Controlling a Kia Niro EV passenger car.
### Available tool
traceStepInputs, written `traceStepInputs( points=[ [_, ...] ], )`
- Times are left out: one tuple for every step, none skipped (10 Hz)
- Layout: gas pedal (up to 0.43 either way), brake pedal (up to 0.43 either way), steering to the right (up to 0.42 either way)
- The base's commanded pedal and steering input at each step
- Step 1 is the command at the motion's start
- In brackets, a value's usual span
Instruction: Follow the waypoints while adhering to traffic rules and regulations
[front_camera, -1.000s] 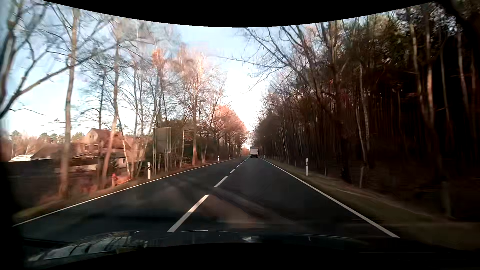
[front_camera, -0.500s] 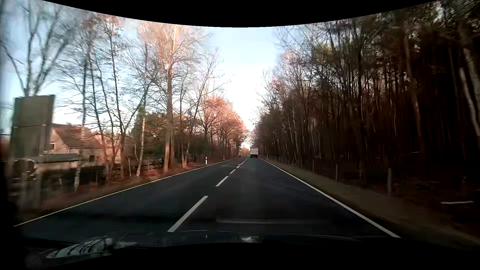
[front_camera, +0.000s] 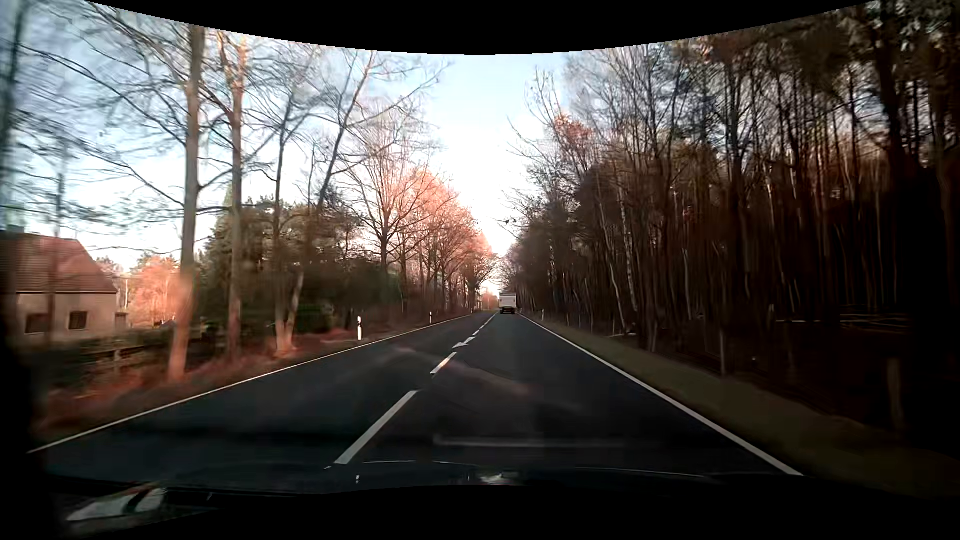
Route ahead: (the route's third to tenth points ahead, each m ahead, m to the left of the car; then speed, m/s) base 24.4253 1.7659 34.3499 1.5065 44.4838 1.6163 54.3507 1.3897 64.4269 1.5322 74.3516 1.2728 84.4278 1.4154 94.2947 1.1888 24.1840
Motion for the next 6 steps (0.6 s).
traceStepInputs(
  points=[
    [0.22, 0.0, 0.0],
    [0.209, 0.0, 0.0],
    [0.209, 0.0, 0.0],
    [0.209, 0.0, 0.0],
    [0.209, 0.0, 0.0],
    [0.209, 0.0, 0.0]
  ],
)
